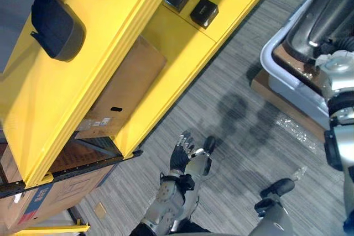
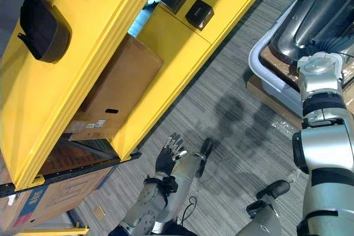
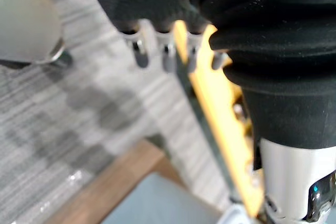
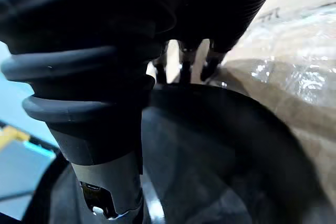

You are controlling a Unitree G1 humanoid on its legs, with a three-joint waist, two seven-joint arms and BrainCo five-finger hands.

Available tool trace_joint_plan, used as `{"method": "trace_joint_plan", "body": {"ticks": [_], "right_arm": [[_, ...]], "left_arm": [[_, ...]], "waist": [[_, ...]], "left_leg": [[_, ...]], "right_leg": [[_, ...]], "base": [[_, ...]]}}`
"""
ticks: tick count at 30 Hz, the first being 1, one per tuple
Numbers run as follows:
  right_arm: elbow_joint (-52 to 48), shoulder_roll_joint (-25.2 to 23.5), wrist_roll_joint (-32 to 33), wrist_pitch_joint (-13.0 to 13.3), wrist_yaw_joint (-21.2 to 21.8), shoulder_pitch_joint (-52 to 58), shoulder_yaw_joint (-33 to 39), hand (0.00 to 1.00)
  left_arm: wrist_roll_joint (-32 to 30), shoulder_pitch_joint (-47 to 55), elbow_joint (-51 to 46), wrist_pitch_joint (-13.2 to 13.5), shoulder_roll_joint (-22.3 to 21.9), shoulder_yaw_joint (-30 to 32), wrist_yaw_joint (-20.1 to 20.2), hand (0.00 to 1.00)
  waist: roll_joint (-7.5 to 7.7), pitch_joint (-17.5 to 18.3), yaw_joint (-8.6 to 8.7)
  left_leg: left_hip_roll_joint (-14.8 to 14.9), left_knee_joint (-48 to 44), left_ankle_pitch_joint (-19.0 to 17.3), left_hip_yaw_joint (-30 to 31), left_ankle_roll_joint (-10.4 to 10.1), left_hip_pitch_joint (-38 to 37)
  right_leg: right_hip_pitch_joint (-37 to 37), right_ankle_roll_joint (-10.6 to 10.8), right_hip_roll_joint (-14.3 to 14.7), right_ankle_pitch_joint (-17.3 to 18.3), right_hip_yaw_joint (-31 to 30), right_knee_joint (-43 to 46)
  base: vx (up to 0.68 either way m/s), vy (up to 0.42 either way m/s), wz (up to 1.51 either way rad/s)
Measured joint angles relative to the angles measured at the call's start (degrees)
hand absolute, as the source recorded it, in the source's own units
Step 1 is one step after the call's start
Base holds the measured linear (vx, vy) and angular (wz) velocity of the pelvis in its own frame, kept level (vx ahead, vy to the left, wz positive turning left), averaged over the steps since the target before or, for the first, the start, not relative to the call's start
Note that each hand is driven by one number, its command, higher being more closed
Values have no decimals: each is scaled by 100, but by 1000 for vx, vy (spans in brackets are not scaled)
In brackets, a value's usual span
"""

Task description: Walk over and take plastic housings, then place them on the shelf

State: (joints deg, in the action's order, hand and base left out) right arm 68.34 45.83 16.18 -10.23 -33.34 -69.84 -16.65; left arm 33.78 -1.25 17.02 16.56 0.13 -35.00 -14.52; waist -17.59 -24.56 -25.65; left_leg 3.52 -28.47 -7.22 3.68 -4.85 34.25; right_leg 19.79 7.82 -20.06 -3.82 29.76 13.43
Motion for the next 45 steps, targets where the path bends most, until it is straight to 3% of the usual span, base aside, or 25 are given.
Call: {"method": "trace_joint_plan", "body": {"ticks": [9, 15, 18, 23, 27, 32, 37, 42, 45], "right_arm": [[-41, 389, 120, -385, 254, -10, 207, 100], [15, 472, 111, -874, 614, -47, 465, 100], [67, 471, 116, -876, 673, -46, 539, 100], [323, 307, -13, -690, 654, -4, 722, 100], [419, 87, -1043, -212, 460, 70, 589, 100], [398, -142, -1505, -78, 196, 137, 77, 100], [192, -335, -1791, -83, 201, 159, -267, 100], [33, -446, -2155, -82, 199, 152, -474, 100], [-156, -646, -2196, 39, 192, 98, -489, 100]], "left_arm": [[-1, -166, 6, -9, 4, 21, -51, 0], [-5, -169, 64, -36, 10, 75, -85, 0], [-9, -169, 64, -56, 11, 116, -100, 0], [-64, -154, -39, -74, 201, 129, -121, 0], [-141, -40, -43, -61, 243, 158, -232, 0], [-482, 282, -539, 27, 546, 364, -343, 0], [-1069, 556, -956, 103, 683, 600, -442, 0], [-1947, 67, -1281, 192, 930, 739, -487, 0], [-2506, -904, -1175, -120, 1129, 1048, -818, 0]], "waist": [[-2, 1, -42], [-2, 2, -47], [-2, 2, -46], [-1, 2, -1], [17, -12, 104], [163, -120, 217], [445, -322, 610], [676, -478, 837], [767, -527, 1042]], "left_leg": [[-6, -31, -4, 82, 0, 92], [7, -25, -4, 69, -1, 74], [15, -171, -4, 56, -1, 58], [72, -491, -59, 48, -26, -25], [168, -538, -336, 35, 20, -75], [214, -405, -343, -103, 40, -333], [275, -202, -297, -133, -5, -678], [404, 99, -168, -218, -113, -1038], [501, 381, 5, -284, -191, -1204]], "right_leg": [[-69, -1, 47, 0, 150, -85], [-91, 18, 56, -12, 162, -108], [-149, 10, 43, -6, 169, -62], [-371, -93, 52, 62, 288, 76], [-376, -56, 100, 122, 279, 162], [-456, -55, 96, 120, 154, 159], [-733, -55, 169, 118, 157, 55], [-923, -65, 294, 111, 133, -18], [-921, -111, 372, 81, 104, -20]], "base": [[-27, -12, 5], [0, 0, 0], [3, -8, -2], [-5, 4, -2], [-41, 45, -6], [-50, 15, -13], [-22, -19, -3], [-11, -43, -7], [-37, -63, -13]]}}
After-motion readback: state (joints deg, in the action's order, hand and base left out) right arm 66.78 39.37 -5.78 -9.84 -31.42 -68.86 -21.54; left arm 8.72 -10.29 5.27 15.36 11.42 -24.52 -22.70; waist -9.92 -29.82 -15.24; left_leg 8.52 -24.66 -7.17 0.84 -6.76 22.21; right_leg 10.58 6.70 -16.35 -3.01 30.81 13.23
